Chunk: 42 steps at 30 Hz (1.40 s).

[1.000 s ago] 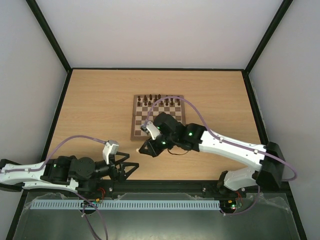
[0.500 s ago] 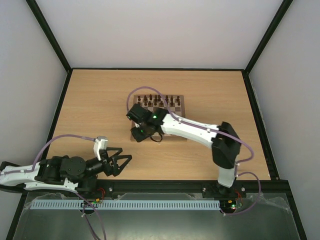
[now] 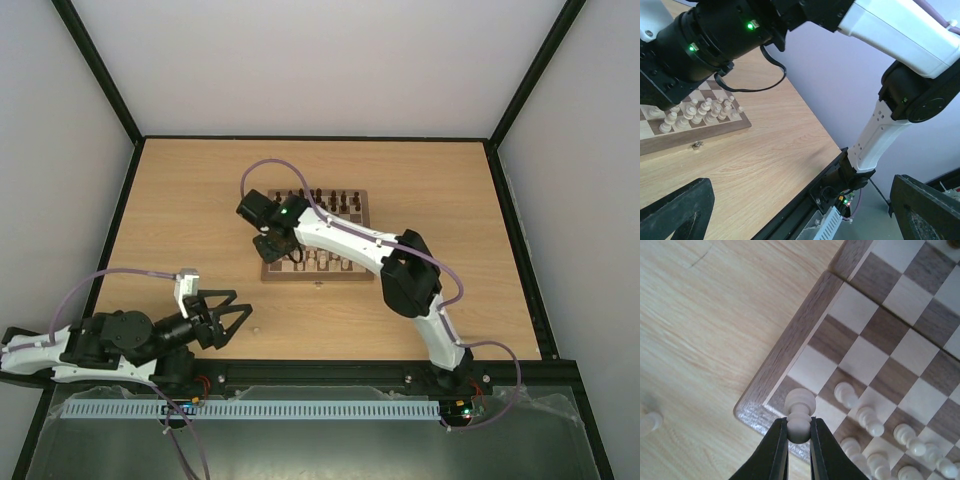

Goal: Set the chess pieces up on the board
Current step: Place the chess piece on the chessboard.

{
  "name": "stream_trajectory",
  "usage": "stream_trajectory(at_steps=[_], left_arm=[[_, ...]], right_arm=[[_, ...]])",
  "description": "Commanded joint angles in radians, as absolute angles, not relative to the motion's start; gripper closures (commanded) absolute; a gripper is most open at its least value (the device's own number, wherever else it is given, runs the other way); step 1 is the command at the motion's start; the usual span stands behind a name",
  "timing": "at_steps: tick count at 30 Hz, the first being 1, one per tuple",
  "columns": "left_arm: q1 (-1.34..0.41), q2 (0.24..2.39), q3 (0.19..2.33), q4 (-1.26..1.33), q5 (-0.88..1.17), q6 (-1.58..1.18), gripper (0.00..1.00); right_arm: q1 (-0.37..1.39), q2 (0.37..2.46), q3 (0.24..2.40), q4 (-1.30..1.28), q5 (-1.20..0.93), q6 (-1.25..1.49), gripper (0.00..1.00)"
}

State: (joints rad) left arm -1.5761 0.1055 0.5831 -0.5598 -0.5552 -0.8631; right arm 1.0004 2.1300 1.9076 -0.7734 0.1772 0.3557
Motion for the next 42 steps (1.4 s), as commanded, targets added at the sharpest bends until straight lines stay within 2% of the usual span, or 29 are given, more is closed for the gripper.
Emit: stream_trajectory(at_steps=[1,28,42], left_arm=[[-1.568,0.123,0.620,-0.529,-0.569,-0.830,0.01],[-1.569,0.158,0.635,-0.509,-0.538,-0.798,0.01],[-1.569,0.160,0.634,-0.508,-0.537,-0.795,0.01]], right_arm=[[0.985,2.195,1.998,-0.902,0.198,0.321,0.99],[0.974,2.342,2.105,-0.949,0.135,0.276,0.98],[0.963,2.350,2.109,-0.953,0.137,0.272,0.98]])
